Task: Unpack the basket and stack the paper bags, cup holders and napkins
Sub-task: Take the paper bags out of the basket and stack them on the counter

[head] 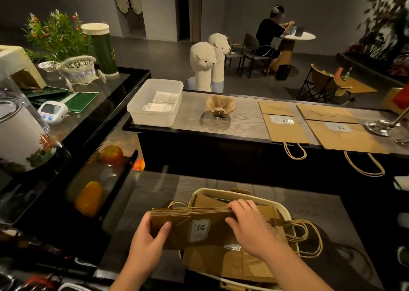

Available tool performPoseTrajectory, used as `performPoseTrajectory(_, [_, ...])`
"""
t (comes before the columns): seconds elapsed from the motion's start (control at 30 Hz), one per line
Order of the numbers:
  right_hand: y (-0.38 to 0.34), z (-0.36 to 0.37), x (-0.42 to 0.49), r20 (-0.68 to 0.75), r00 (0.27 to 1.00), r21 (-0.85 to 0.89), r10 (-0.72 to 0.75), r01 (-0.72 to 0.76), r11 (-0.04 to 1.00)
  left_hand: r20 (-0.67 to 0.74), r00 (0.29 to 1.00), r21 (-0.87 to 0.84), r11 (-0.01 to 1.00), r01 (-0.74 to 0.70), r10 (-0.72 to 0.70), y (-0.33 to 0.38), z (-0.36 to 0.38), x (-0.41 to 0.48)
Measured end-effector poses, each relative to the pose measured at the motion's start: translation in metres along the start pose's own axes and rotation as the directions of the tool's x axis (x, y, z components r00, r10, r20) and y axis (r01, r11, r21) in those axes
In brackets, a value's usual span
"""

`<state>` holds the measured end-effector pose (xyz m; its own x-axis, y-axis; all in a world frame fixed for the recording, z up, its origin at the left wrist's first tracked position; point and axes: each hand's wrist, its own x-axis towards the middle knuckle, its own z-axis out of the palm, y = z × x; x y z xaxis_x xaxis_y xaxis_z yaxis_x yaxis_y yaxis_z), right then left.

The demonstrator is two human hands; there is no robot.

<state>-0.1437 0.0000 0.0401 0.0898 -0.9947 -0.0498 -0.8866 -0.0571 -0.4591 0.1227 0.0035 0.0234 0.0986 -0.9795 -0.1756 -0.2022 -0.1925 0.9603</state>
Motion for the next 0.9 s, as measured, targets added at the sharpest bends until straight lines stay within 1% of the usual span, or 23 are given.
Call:
performPoseTrajectory(0.1, [0.002,0.001,0.000,-0.018,1.000,0.006,-0.003,0.003,1.000,-0.029,1.000,-0.014,1.000,-0.011,0.011,0.000,0.003,0.001])
performPoseTrajectory(0.23, [0.005,0.003,-0.001,-0.013,1.000,-0.022,-0.004,0.004,1.000,0.003,1.000,-0.006,1.000,0.001,-0.001,-0.002,0.003,0.002])
performPoseTrajectory(0.43, [0.001,0.007,-0.001,0.001,0.998,-0.031,0.058,-0.058,0.998,-0.005,1.000,0.015,1.000,0.004,-0.004,-0.003,0.008,0.002])
performPoseTrajectory(0.57, [-0.002,0.005,-0.006,-0.016,0.997,-0.127,0.076,-0.077,0.989,-0.039,0.999,0.027,1.000,-0.007,0.008,0.000,0.013,0.002])
performPoseTrajectory(0.67, [-0.005,0.004,-0.008,-0.009,0.997,-0.078,0.073,-0.074,0.994,-0.031,0.999,0.044,0.999,-0.007,0.008,0.001,0.013,0.003])
performPoseTrajectory(0.77, [-0.005,-0.002,-0.010,0.018,0.994,-0.017,0.107,-0.106,0.994,-0.019,0.998,0.055,0.997,-0.053,0.054,0.007,0.011,0.008])
performPoseTrajectory(0.83, [-0.002,-0.011,-0.012,0.033,0.993,-0.029,0.114,-0.113,0.993,0.012,0.994,0.063,0.992,-0.108,0.108,0.016,0.012,0.014])
performPoseTrajectory(0.9, [0.000,-0.025,-0.013,0.030,0.994,-0.068,0.104,-0.102,0.992,0.050,0.980,0.097,0.976,-0.195,0.191,0.029,0.017,0.023])
